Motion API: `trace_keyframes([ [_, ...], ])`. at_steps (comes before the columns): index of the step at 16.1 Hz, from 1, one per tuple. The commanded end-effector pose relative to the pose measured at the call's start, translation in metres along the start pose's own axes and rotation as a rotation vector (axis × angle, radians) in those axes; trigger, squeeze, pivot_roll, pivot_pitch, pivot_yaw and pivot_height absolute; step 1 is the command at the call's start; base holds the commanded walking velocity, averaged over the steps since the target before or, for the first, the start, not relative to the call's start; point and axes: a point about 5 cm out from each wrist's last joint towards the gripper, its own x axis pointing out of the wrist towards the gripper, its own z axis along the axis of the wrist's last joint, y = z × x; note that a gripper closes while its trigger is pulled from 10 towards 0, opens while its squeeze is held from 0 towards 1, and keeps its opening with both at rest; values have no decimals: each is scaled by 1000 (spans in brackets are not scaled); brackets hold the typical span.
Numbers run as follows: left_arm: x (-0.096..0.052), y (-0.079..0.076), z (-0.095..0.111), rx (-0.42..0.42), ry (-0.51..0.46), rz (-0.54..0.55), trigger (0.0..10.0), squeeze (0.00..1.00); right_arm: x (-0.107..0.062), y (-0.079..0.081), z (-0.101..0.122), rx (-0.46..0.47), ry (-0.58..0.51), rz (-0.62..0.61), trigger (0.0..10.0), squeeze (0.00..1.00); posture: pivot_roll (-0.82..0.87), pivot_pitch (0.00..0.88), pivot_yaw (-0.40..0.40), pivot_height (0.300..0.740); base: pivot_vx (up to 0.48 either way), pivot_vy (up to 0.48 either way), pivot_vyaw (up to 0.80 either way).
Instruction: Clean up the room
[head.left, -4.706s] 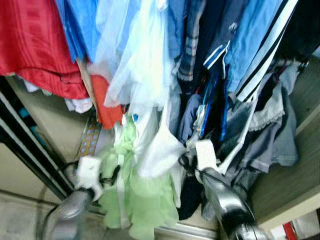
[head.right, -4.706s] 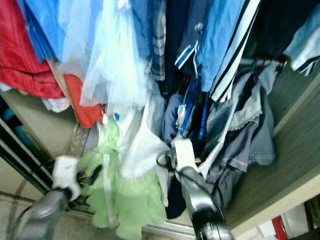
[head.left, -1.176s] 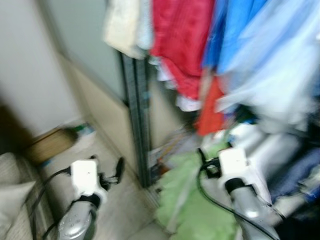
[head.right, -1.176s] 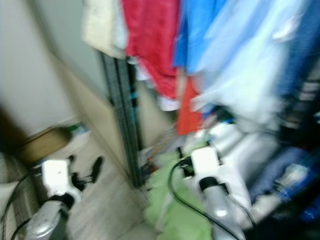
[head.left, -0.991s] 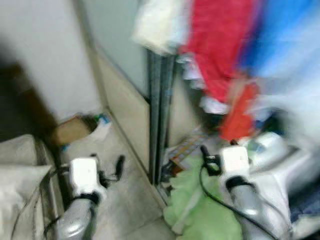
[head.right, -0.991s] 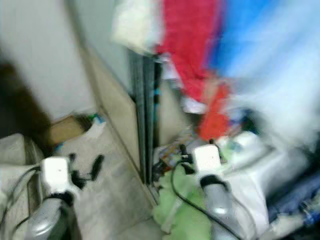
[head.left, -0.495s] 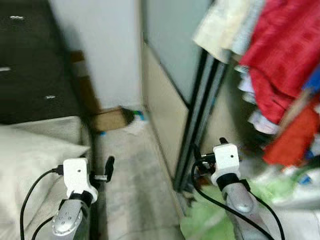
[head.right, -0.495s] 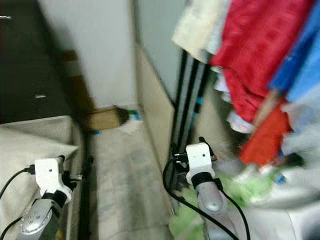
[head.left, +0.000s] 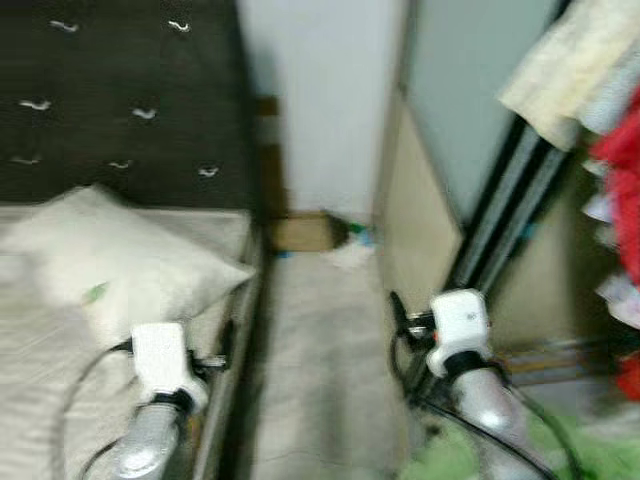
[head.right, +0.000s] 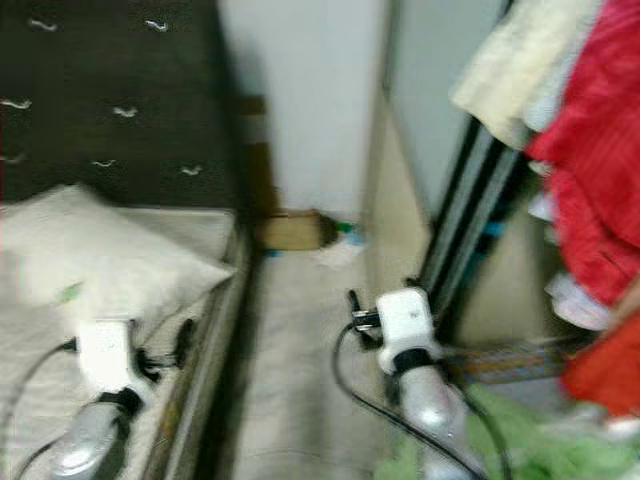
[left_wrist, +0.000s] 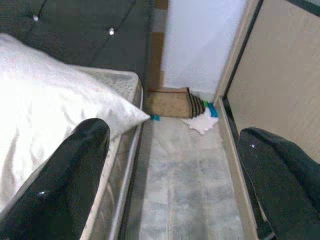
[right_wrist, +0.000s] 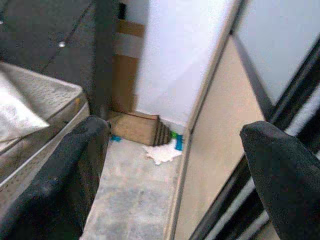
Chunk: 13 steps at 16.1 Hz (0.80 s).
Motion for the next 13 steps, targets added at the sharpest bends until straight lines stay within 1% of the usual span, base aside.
trace_keyframes([
  [1, 0, 3, 4, 12, -9, 4, 10000, 0, 1, 2, 1, 14, -7, -1, 10000, 0, -128, 0, -33, 740, 0, 0, 800],
  [8, 3, 4, 4, 27, -9, -4, 10000, 0, 4, 1, 2, -10, -18, 8, 10000, 0, -128, 0, -36, 740, 0, 0, 800],
  [11, 6, 5, 5, 20, -11, -11, 10000, 0, 5, 1, 2, -5, -18, 11, 10000, 0, -128, 0, -40, 740, 0, 0, 800],
  [13, 7, 5, 6, 38, -16, -11, 10000, 0, 6, 2, 2, -5, -21, 22, 10000, 0, -128, 0, -40, 740, 0, 0, 800],
])
